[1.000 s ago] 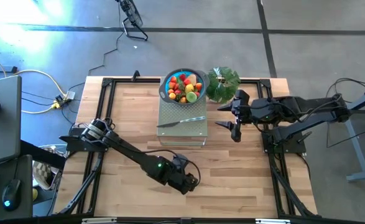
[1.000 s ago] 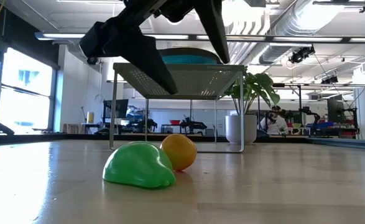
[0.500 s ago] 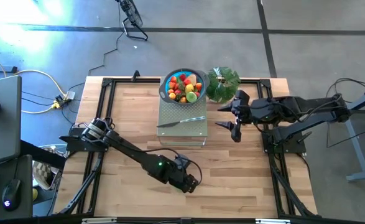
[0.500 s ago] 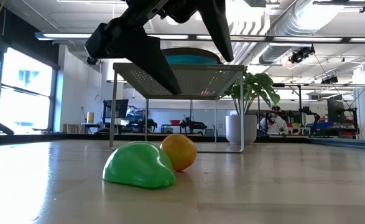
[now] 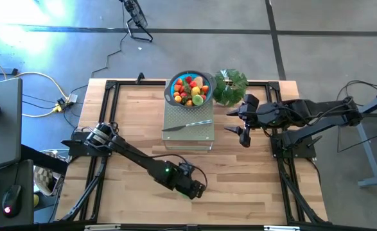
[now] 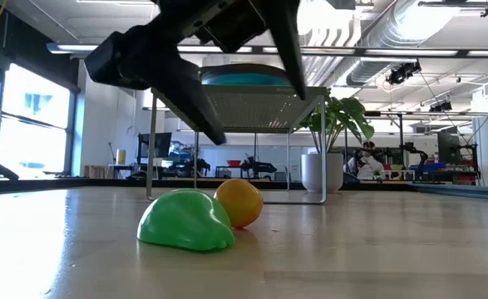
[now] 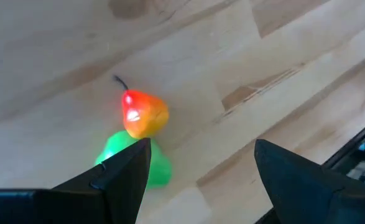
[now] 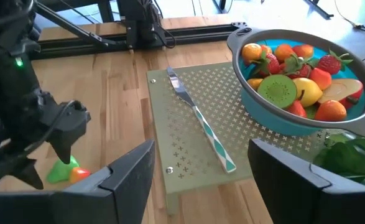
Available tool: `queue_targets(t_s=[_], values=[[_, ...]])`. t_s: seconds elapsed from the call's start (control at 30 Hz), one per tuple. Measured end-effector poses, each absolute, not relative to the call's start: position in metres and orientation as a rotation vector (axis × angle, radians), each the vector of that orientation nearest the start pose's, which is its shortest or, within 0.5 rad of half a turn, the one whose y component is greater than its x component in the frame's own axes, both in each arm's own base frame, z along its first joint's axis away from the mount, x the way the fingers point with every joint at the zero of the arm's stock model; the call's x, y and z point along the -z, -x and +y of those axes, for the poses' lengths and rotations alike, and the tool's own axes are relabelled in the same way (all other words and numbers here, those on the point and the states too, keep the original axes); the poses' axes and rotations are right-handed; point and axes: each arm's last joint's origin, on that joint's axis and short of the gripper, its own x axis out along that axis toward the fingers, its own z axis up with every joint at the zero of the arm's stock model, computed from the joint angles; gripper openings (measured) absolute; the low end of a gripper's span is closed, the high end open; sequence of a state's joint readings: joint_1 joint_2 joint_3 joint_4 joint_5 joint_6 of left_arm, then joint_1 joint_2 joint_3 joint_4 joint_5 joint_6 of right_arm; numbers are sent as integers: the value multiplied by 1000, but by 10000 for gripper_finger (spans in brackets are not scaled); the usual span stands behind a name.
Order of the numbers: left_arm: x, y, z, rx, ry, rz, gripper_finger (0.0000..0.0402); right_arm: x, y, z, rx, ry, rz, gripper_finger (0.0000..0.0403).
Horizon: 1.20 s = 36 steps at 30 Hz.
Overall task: Pick & Place Fruit
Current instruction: Put the orange peach in the blue bowl on the shelf
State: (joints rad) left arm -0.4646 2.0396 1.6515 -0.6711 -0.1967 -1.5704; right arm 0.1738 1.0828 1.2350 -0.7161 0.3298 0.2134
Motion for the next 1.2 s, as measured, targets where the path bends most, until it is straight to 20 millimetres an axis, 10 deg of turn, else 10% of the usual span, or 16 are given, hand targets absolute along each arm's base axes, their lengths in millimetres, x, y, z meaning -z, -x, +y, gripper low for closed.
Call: queue_targets(t_s=[1.2], values=[[-173, -395, -189, -771, 1042, 915, 280, -382, -208, 27, 217, -63, 533, 250]])
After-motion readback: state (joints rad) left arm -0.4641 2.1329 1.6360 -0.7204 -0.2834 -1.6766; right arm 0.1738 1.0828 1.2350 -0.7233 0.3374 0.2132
